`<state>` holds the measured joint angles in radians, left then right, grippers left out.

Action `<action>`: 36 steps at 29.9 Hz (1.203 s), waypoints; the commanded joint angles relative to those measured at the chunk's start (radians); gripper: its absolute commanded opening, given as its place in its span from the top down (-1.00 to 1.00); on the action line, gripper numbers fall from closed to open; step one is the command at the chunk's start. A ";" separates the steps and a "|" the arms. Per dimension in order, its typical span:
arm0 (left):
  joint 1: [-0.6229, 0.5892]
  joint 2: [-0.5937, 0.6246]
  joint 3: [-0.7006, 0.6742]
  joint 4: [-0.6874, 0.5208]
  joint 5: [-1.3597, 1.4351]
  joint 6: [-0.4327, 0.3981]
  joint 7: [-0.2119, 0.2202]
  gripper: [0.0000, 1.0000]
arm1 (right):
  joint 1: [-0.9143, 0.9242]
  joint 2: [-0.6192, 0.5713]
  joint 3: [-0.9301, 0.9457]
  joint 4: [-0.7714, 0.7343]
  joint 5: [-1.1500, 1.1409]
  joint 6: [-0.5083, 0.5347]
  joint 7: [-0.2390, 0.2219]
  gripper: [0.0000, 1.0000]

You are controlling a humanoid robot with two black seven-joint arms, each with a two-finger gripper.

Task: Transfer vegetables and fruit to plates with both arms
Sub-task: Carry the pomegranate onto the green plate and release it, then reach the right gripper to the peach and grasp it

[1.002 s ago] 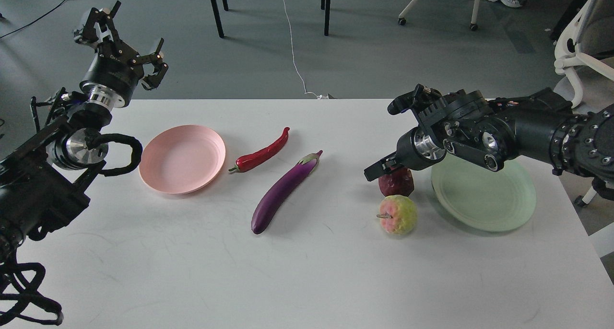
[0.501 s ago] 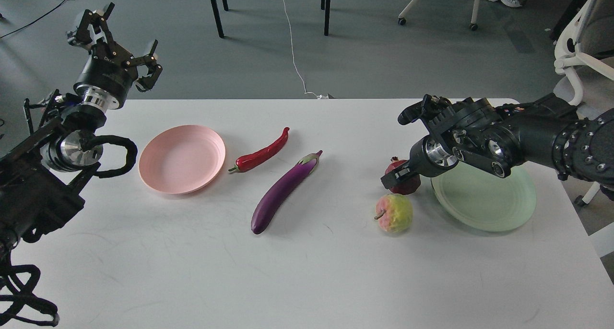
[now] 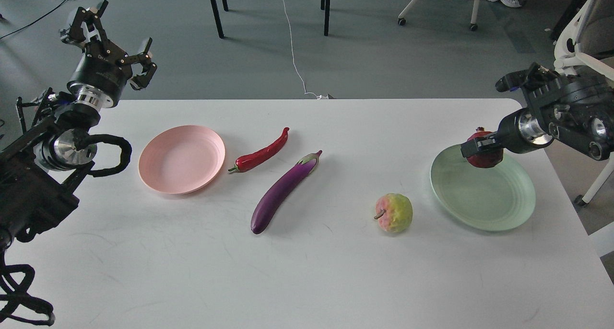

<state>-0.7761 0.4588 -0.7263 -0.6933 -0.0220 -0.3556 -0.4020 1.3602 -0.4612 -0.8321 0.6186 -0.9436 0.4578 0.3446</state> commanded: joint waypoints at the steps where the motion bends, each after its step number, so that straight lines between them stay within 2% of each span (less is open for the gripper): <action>1: 0.000 -0.006 0.002 0.000 0.001 0.000 0.000 -0.96 | -0.053 -0.040 0.001 0.004 0.000 -0.027 -0.001 -0.02; 4: -0.002 -0.008 0.002 0.000 0.001 0.000 0.000 -0.96 | -0.058 -0.053 0.001 0.006 0.000 -0.028 -0.001 -0.13; 5: -0.002 -0.008 0.002 0.000 0.001 0.000 0.000 -0.96 | -0.061 -0.053 0.001 0.007 0.002 -0.028 -0.001 -0.27; 8: -0.002 -0.006 0.002 0.000 0.001 0.000 0.000 -0.96 | -0.055 -0.053 0.007 0.009 0.003 -0.033 0.001 -0.88; 17: -0.002 -0.006 0.001 -0.002 0.001 -0.002 0.000 -0.96 | -0.026 -0.054 0.001 0.026 -0.014 -0.030 0.007 -0.93; 20: -0.002 -0.011 0.001 -0.002 0.001 -0.002 0.000 -0.96 | 0.046 -0.053 0.010 0.049 -0.006 -0.030 0.025 -0.93; 23: -0.002 -0.012 0.001 -0.002 0.001 0.000 0.000 -0.96 | 0.149 -0.051 0.041 0.142 -0.006 -0.027 0.024 -0.93; 30: -0.002 -0.008 0.001 -0.008 -0.001 0.000 -0.001 -0.96 | 0.312 -0.036 0.042 0.499 -0.101 -0.028 0.014 -0.96; 36: 0.000 0.003 -0.001 -0.008 -0.001 -0.002 -0.001 -0.96 | 0.298 0.027 0.030 0.576 -0.119 -0.031 0.016 -0.93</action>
<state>-0.7778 0.4587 -0.7270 -0.7011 -0.0230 -0.3564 -0.4034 1.6731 -0.4606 -0.7941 1.1715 -1.0586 0.4285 0.3590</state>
